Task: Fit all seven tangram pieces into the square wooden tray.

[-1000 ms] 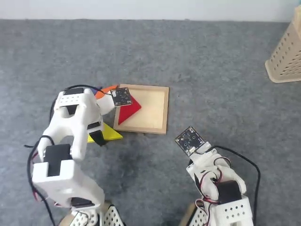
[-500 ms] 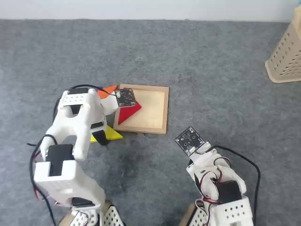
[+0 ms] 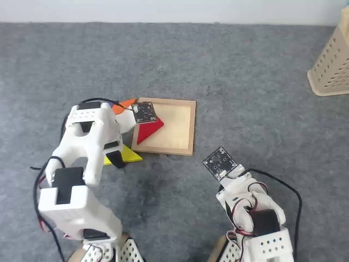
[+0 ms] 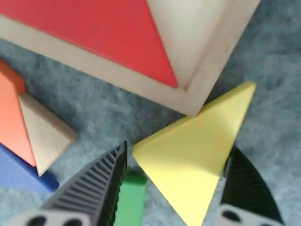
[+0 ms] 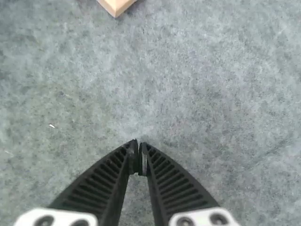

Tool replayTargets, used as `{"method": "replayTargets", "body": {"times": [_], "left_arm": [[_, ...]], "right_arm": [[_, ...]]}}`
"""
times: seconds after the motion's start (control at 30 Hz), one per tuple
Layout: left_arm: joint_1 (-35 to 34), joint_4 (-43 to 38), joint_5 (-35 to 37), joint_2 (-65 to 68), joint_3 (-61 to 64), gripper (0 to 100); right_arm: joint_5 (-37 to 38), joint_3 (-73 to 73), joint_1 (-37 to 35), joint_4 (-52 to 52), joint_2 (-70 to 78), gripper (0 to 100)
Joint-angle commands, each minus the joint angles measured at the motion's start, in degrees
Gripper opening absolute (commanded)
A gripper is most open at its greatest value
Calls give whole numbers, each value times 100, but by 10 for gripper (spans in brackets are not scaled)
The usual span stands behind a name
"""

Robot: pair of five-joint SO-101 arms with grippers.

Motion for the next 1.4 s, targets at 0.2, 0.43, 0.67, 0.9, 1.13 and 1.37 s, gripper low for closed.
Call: {"method": "replayTargets", "body": {"times": [0.2, 0.43, 0.67, 0.9, 1.13, 1.37], "left_arm": [[-44, -114, -53, -44, 4, 290], [-53, 132, -53, -53, 22, 153], [-62, 431, -26, -255, 31, 141], [-35, 993, 167, -1644, 356, 104], [255, 1354, 800, -3200, 637, 103], [1723, 1116, 2532, -3499, 505, 103]], "right_arm": [[-35, 105, 4, 31, -84, 8], [-35, 105, 4, 31, -84, 8], [-35, 105, 4, 31, -84, 8], [-35, 105, 4, 31, -84, 8], [-35, 105, 4, 31, -84, 8], [-35, 105, 4, 31, -84, 8]]}}
